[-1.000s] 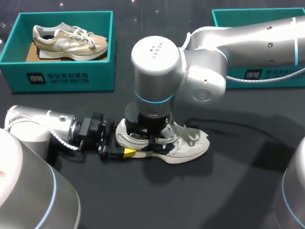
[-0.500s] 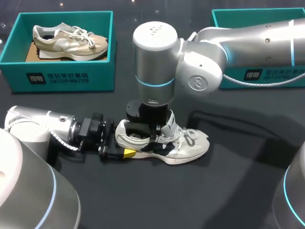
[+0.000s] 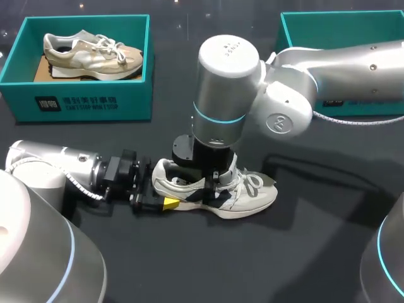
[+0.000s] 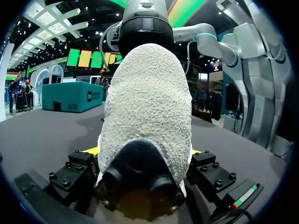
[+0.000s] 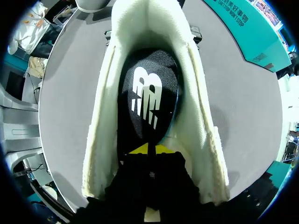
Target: Take the shoe out of the shoebox, open the shoe tongue, remove and reinsert the insole, then place the shoe into the shoebox
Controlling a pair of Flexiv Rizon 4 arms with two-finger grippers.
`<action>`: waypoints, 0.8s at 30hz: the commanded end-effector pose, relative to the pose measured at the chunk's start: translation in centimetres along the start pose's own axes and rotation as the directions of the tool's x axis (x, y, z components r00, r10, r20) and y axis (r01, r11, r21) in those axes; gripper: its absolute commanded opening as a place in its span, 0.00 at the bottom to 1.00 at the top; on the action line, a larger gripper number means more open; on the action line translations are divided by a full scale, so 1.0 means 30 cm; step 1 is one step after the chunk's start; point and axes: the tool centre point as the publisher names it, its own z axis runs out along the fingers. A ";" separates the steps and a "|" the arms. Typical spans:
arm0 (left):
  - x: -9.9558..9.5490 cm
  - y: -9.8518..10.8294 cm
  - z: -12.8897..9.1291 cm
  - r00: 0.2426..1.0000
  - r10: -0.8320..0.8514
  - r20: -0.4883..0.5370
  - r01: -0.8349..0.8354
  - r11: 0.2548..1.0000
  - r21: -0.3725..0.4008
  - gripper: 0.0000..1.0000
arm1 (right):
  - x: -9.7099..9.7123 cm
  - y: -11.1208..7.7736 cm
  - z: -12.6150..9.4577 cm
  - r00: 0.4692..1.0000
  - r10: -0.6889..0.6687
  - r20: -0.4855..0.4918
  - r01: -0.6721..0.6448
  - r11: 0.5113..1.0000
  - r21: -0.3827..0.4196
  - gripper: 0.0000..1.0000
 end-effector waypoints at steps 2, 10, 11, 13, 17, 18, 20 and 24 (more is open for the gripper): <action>-0.005 0.001 0.001 1.000 -0.001 0.004 0.001 1.000 0.000 0.00 | 0.052 -0.058 -0.090 0.999 -0.036 0.039 0.042 0.989 -0.144 0.00; -0.005 0.001 0.001 1.000 -0.001 0.004 0.001 1.000 0.000 0.00 | 0.035 -0.060 -0.144 0.992 -0.105 0.063 0.117 0.963 -0.244 0.00; -0.005 0.001 0.001 1.000 -0.001 0.004 0.001 1.000 0.000 0.00 | 0.032 -0.060 -0.147 0.992 -0.112 0.064 0.125 0.960 -0.251 0.00; -0.005 0.001 0.001 1.000 -0.001 0.004 0.001 1.000 0.000 0.00 | 0.026 -0.061 -0.151 0.988 -0.138 0.068 0.152 0.945 -0.291 0.00; -0.005 0.001 0.001 1.000 -0.001 0.004 0.001 1.000 0.000 0.00 | 0.011 -0.063 -0.157 0.983 -0.171 0.065 0.183 0.930 -0.319 0.00; -0.005 0.001 0.001 1.000 -0.001 0.004 0.001 1.000 0.000 0.00 | 0.010 -0.060 -0.160 0.982 -0.177 0.067 0.189 0.926 -0.326 0.00; -0.005 0.001 0.001 1.000 -0.001 0.004 0.001 1.000 0.000 0.00 | 0.006 -0.051 -0.170 0.976 -0.203 0.075 0.217 0.914 -0.343 0.00; -0.005 0.001 0.001 1.000 -0.001 0.004 0.001 1.000 0.000 0.00 | -0.004 -0.047 -0.185 0.971 -0.222 0.092 0.240 0.899 -0.366 0.00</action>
